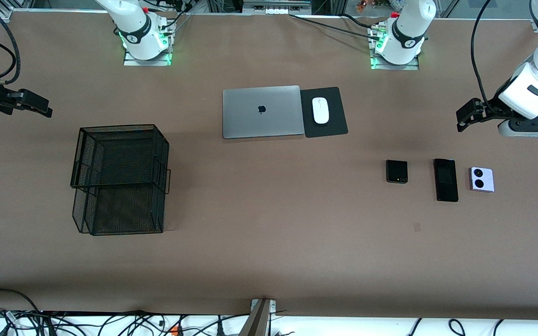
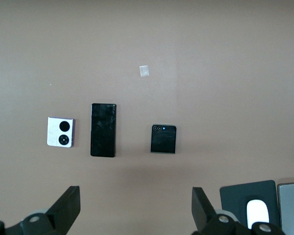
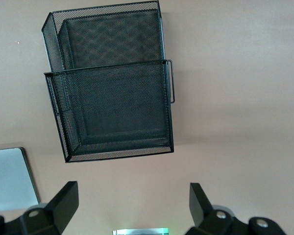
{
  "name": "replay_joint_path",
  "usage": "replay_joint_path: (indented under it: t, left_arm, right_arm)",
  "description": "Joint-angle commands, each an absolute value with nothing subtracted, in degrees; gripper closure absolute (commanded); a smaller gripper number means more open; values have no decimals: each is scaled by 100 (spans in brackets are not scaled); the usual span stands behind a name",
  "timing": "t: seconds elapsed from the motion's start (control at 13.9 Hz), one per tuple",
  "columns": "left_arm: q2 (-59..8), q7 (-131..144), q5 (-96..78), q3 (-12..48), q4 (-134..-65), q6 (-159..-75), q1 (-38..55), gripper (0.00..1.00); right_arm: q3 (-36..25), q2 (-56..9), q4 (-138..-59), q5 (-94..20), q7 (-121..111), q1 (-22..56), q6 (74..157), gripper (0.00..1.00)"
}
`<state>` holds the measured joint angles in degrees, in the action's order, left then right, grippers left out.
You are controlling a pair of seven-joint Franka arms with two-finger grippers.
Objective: Place phones with both arms
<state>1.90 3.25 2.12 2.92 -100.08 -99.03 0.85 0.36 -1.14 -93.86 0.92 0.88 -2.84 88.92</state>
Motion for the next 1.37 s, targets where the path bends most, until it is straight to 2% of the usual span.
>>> replay_joint_path:
  t: [0.0,0.43,0.79,1.15,1.3]
  left_arm:
    - [27,307,220,360,-9879,-9686,9,0]
    - [-974,237,852,299,-9905,-9623,-201,0]
    - [-1756,176,861,308,-10291,-11019,-623,0]
    - [-2337,-52,861,299,-11230,-13091,-712,0]
    - [-2626,-402,870,308,-11364,-13630,-948,0]
  right_arm:
    - [0,-141,-9316,70,158,-246,8886,0]
    - [0,-141,-9316,70,158,-246,8886,0]
    - [0,-141,-9316,70,158,-246,8886,0]
    - [0,-141,-9316,62,158,-246,8886,0]
    - [0,-141,-9316,62,158,-246,8895,0]
